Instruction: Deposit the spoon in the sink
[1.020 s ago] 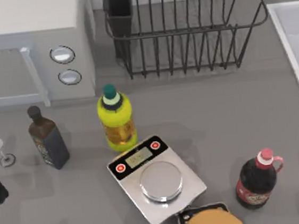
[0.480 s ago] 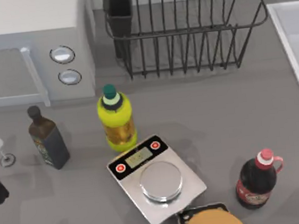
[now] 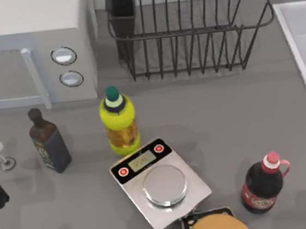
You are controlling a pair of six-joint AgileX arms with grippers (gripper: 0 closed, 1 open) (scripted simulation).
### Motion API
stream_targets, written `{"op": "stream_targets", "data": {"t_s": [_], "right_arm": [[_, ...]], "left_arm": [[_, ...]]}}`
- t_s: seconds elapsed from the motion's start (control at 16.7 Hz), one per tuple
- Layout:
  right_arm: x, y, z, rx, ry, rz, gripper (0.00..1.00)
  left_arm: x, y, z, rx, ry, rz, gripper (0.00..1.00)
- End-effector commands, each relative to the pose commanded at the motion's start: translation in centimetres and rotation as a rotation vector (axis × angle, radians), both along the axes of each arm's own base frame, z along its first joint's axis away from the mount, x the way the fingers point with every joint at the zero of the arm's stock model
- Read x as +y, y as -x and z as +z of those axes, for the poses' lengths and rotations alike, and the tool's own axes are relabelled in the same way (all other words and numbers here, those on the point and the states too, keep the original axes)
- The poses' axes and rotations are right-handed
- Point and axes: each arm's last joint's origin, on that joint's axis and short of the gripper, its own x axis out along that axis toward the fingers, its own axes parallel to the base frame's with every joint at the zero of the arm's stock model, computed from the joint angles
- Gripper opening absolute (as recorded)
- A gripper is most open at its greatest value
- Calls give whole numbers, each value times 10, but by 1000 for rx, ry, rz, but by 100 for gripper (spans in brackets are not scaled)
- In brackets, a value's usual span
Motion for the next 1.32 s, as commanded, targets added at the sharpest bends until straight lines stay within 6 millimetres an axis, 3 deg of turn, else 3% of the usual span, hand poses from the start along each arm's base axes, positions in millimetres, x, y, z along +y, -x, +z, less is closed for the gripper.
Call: {"op": "stream_targets", "data": {"t_s": [0.24, 0.72, 1.32], "right_arm": [[-16, -12, -2, 155, -64, -6, 100], [-18, -14, -6, 174, -72, -4, 100], [-19, -16, -96, 170, -71, -6, 100]], "left_arm": [[0, 0, 0, 0, 0, 0, 100], [0, 0, 0, 0, 0, 0, 100], [0, 0, 0, 0, 0, 0, 100]]}}
